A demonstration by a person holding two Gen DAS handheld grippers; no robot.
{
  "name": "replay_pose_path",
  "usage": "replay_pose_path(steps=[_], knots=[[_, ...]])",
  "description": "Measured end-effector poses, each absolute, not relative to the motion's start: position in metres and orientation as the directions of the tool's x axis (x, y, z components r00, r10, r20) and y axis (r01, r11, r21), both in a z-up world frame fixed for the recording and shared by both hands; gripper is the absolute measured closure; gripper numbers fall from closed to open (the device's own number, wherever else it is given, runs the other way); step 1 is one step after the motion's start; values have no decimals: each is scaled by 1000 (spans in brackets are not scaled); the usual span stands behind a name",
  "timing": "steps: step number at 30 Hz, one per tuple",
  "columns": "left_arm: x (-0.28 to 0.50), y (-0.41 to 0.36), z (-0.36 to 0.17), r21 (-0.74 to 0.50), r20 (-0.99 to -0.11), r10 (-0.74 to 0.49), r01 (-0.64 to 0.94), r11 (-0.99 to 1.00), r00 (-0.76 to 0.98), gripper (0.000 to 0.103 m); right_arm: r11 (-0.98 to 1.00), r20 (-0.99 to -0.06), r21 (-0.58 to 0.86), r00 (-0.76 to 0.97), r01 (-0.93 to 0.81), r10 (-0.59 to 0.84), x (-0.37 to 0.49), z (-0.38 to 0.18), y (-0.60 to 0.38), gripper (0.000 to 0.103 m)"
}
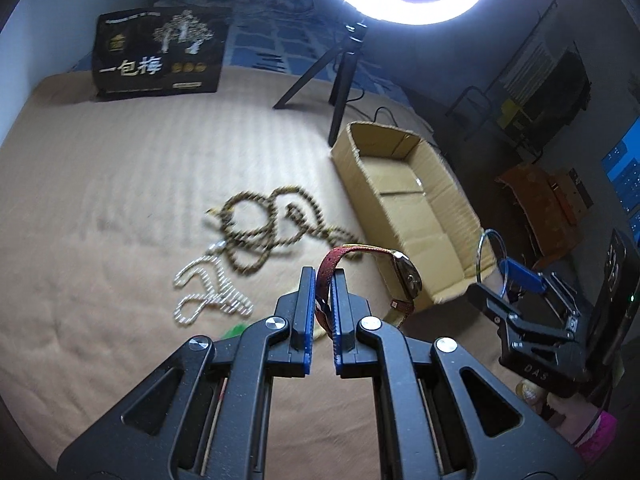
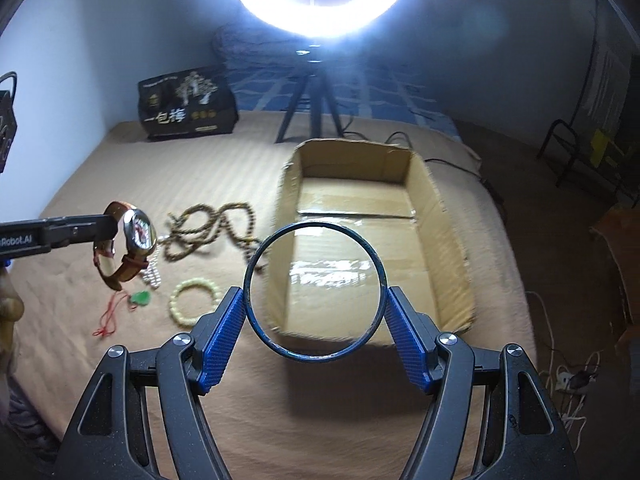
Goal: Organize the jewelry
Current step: 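Drop the watch from the left tool into the box while the right drops the bangle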
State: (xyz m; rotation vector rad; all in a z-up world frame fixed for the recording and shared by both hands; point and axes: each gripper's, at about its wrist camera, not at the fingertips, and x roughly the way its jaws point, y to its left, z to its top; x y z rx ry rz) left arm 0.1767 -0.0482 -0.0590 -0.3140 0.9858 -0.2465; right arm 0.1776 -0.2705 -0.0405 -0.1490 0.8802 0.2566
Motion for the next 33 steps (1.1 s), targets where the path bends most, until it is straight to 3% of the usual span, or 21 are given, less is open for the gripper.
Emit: replay_pose_path(steps=[12,33], knots=[[243,-97,-59,-415,-744,-384,73,907,547,98,977,-799,-13,590,-215,119,218,-55,-309,33],[281,-143,-90,-390,-790,-388,99,915,475,98,983,-829,0,549,-186,104,237,-78,-318,32]])
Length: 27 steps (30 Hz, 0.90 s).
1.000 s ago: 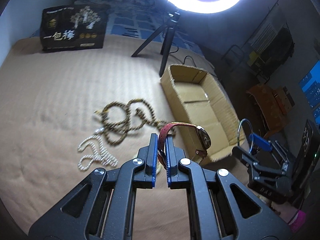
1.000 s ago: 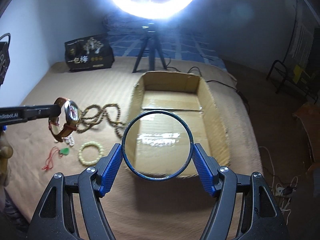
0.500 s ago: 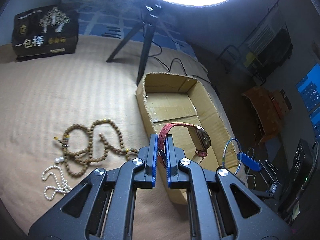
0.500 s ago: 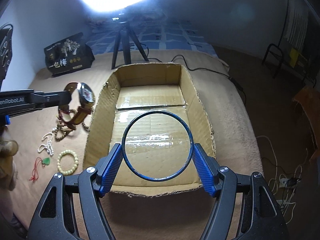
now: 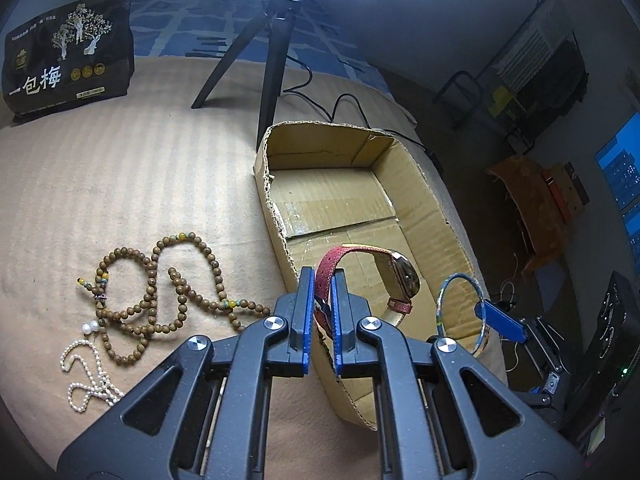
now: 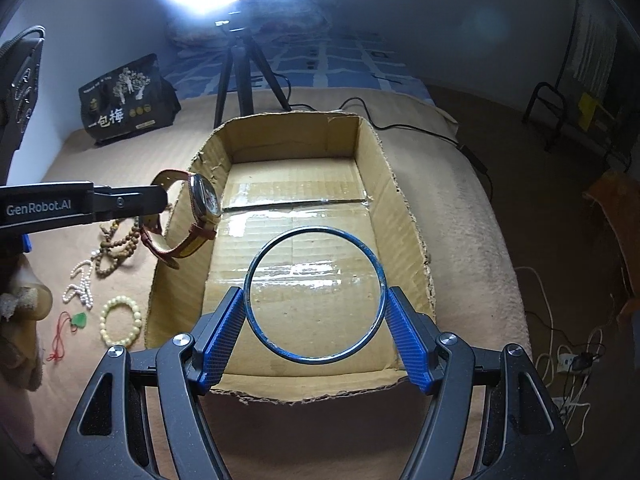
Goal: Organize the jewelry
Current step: 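Drop the watch from the left tool into the box while the right drops the bangle, then grasp the white pearl necklace with the left tool while the right grasps the green bracelet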
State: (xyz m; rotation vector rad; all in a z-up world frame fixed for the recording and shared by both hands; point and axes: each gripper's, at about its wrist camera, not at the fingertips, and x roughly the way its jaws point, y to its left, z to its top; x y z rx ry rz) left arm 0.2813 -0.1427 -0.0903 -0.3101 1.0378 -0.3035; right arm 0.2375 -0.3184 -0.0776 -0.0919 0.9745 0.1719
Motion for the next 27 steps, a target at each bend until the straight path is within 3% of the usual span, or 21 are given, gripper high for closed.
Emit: replay_pose_path(steps=[3,6,7,27], knots=[[282,-141,-90,-398,-786,-390,90,913,479,92,985,-830,-29,554,-167,70,238,-78,-319,25],[284,-137,-90,-416,-786,-398,72,907,474,70,987,-825,-37,562,-159,59,237,-77,-321,23],[283,-136,-88,-413,-784,-393,69,908,481,69,987,-825,-34,561,-158,62,237,-77,-321,23],[252,-101,-56,-283,-789,-282,84,955,546,69,984,-800,-22,593,-178,90,222,-58,-306,23]])
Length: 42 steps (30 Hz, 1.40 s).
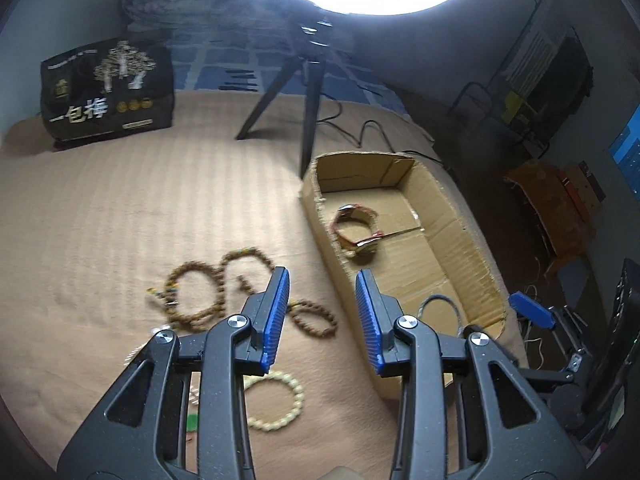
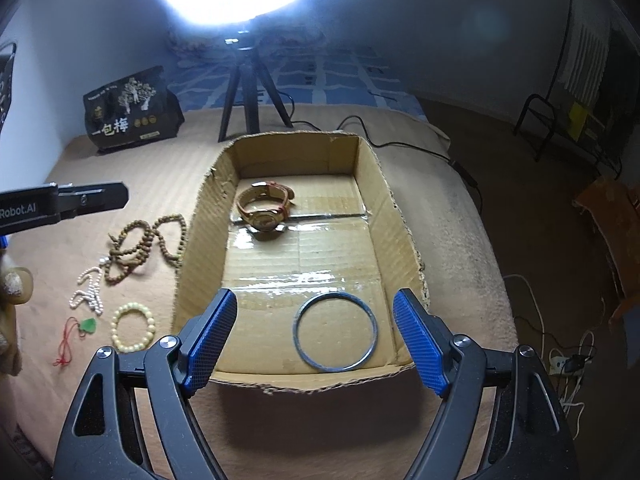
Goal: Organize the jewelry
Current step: 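Grasp the white pearl necklace with the left tool while the right grasps the green bracelet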
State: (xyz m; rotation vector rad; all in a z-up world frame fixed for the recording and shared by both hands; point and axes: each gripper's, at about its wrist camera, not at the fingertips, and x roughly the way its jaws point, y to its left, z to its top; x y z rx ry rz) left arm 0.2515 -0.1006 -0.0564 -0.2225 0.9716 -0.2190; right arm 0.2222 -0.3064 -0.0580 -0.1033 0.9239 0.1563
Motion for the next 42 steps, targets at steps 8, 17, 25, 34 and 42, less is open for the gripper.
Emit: replay_pose_path(steps=[8,17,25,34,42], knots=[[220,-43,-51,-225,-773,-228,80,971,593,69,978,-780,37,605,-206,157,208,-46,-288,23],[189,25,-62,-201,-812,-167,2,980,559,69,955,-789,126,556,-269,260,188,-52,-251,23],[183,49,-87,-245,-839,-193,-36,969,509,69,929,-832,180,454,-323,319,174,-77,-215,23],[192,33,-117,-296,-874,-268,-7,955,405,60,904,-871,116,395,-412,291,170,-99,-182,23],[203,19,-135,-305,-893,-278,-21,952,355,59,898,-894,88,364,-431,262,175,-114,-168,23]])
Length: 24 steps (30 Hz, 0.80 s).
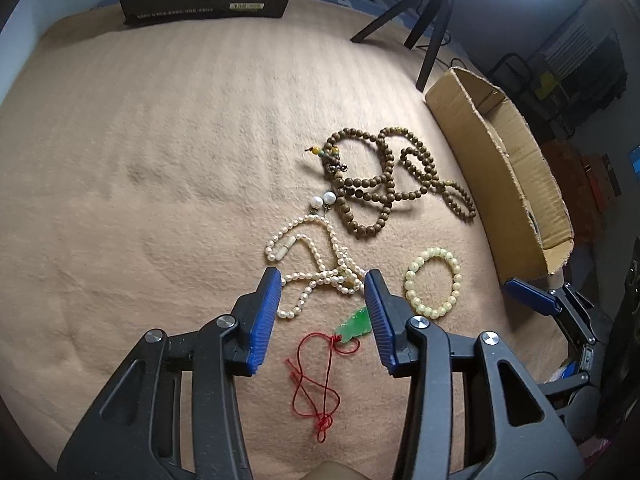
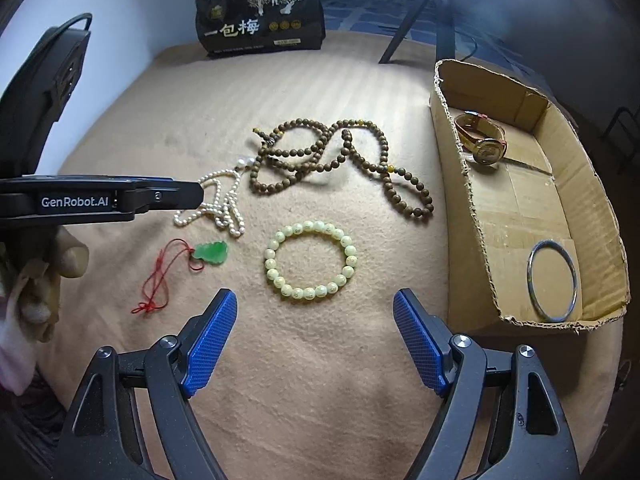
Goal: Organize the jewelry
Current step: 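Grasp the white pearl necklace with the left tool while the right grasps the green bracelet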
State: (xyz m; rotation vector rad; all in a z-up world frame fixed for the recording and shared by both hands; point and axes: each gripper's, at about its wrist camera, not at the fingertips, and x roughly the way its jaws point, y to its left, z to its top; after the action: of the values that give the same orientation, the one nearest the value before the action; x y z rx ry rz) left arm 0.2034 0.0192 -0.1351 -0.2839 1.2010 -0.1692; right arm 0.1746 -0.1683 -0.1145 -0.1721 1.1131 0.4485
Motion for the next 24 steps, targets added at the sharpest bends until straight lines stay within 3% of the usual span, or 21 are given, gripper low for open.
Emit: replay_pose_path(steps=[11,13,18,21,24], knots=[[221,5,-152,-301,-903,-272,-39,953,333,59,941,-903,197,323,-276,284,189,-124,-187,23],[222,3,-154,-291,-907,-263,-38,956,329,59,943,-901,217,319,-252,293,190,-125,-189,34],[226,-3,-159,-256,-916,-231,-33,966,328,59,949,-909,218,308,-227,283,191,-130,-186,37],[229,-8,-163,-237,-921,-216,-26,971,325,59,955,-915,203,306,-215,264,194,-134,-183,47],[232,-12,-164,-221,-923,-206,-8,975,325,59,961,-922,192,299,-201,247,199,-139,-180,47]])
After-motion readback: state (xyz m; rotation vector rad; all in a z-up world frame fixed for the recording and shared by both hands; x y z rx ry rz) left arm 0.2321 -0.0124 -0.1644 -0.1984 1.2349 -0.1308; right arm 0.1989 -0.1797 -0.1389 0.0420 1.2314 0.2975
